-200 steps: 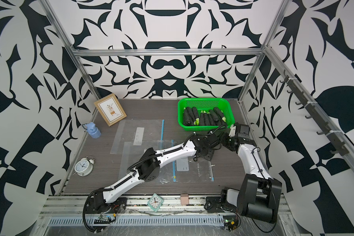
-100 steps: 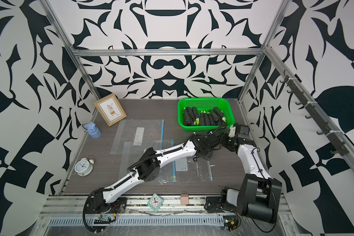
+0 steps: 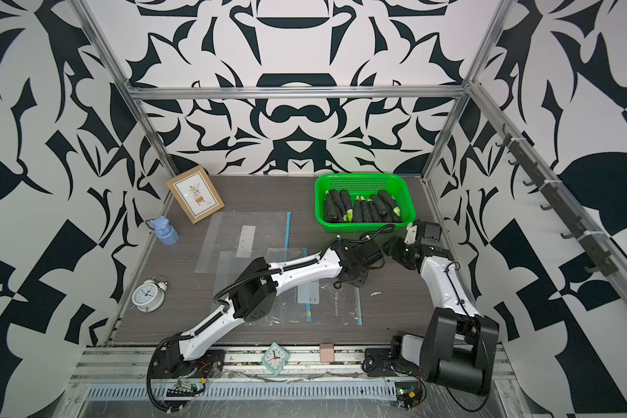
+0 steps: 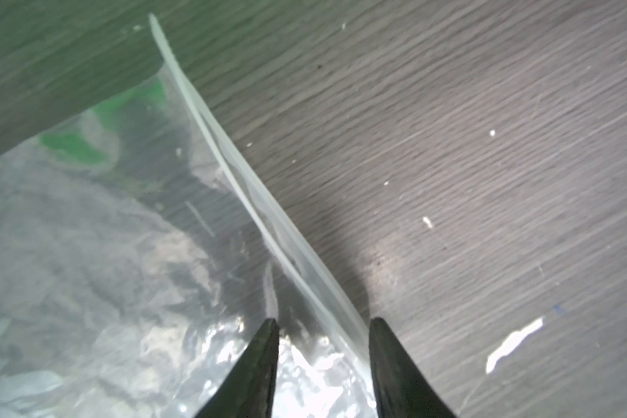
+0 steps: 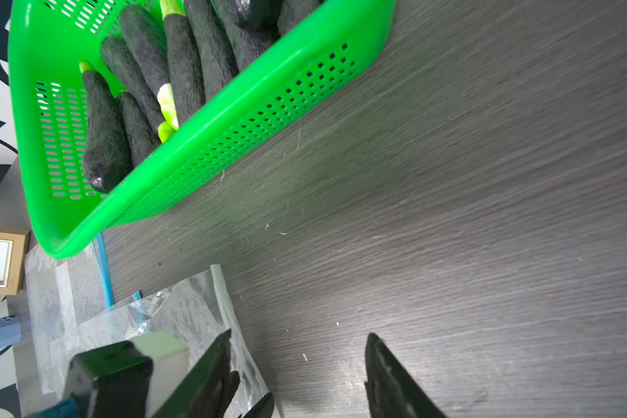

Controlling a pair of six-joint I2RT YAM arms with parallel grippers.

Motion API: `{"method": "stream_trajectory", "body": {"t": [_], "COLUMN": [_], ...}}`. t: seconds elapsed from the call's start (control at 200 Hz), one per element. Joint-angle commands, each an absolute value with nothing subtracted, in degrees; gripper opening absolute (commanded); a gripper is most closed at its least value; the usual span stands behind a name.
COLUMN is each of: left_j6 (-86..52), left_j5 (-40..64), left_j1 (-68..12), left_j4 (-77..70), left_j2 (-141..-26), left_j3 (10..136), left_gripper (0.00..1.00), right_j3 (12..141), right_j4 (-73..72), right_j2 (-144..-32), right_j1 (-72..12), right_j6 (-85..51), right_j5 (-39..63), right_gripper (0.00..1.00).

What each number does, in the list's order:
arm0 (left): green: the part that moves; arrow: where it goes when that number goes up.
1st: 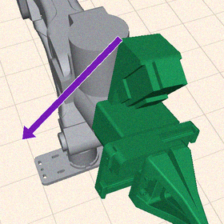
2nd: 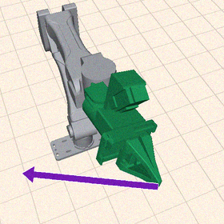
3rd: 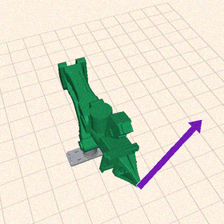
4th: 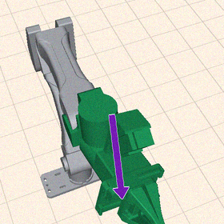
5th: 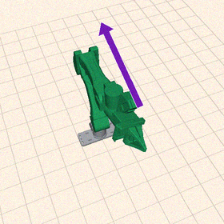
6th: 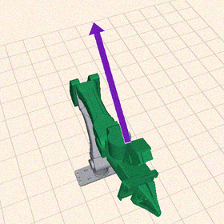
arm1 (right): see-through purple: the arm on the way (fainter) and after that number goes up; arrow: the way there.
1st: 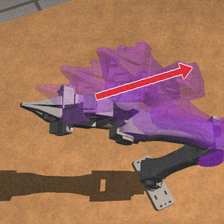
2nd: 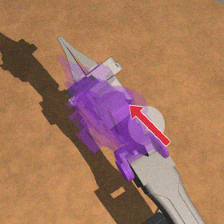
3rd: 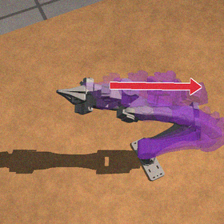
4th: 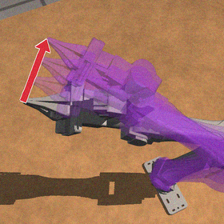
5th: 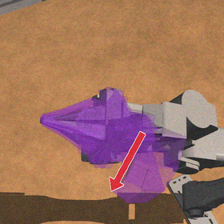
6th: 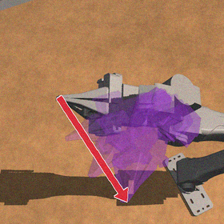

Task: Place the eggplant in a zip-top bag and seal the zipper
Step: Pick up the zipper food storage bag at the center of the board.

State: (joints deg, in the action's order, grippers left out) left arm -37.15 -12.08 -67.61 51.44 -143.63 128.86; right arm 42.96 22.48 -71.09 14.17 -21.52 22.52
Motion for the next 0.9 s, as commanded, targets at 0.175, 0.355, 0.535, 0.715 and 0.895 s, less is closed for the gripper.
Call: {"method": "stream_trajectory", "body": {"t": [0.175, 0.355, 0.535, 0.715, 0.895], "left_j6": [-38.4, -38.5, -38.6, -38.5, -38.5], "left_j5": [-10.4, -9.8, -9.6, -9.5, -10.1], "left_j1": [-67.1, -67.1, -67.1, -67.1, -67.1], "left_j4": [53.3, 54.8, 55.4, 57.1, 58.4], "left_j2": [-139.9, -142.2, -144.5, -146.6, -147.0], "left_j3": [128.8, 131.8, 133.7, 135.9, 135.8], "left_gripper": [0.6, 0.61, 0.55, 0.53, 0.5], "right_j3": [42.4, 42.4, 42.1, 41.7, 41.6], "right_j4": [22.5, 22.3, 22.3, 21.7, 21.4], "right_j2": [-69.6, -69.4, -69.5, -69.8, -70.0], "right_j1": [14.4, 14.4, 14.4, 14.4, 14.4], "right_j6": [-22.1, -22.1, -21.8, -21.9, -21.9], "right_j5": [23.4, 23.9, 24.2, 24.5, 24.7], "right_gripper": [0.59, 0.59, 0.58, 0.57, 0.57]}}
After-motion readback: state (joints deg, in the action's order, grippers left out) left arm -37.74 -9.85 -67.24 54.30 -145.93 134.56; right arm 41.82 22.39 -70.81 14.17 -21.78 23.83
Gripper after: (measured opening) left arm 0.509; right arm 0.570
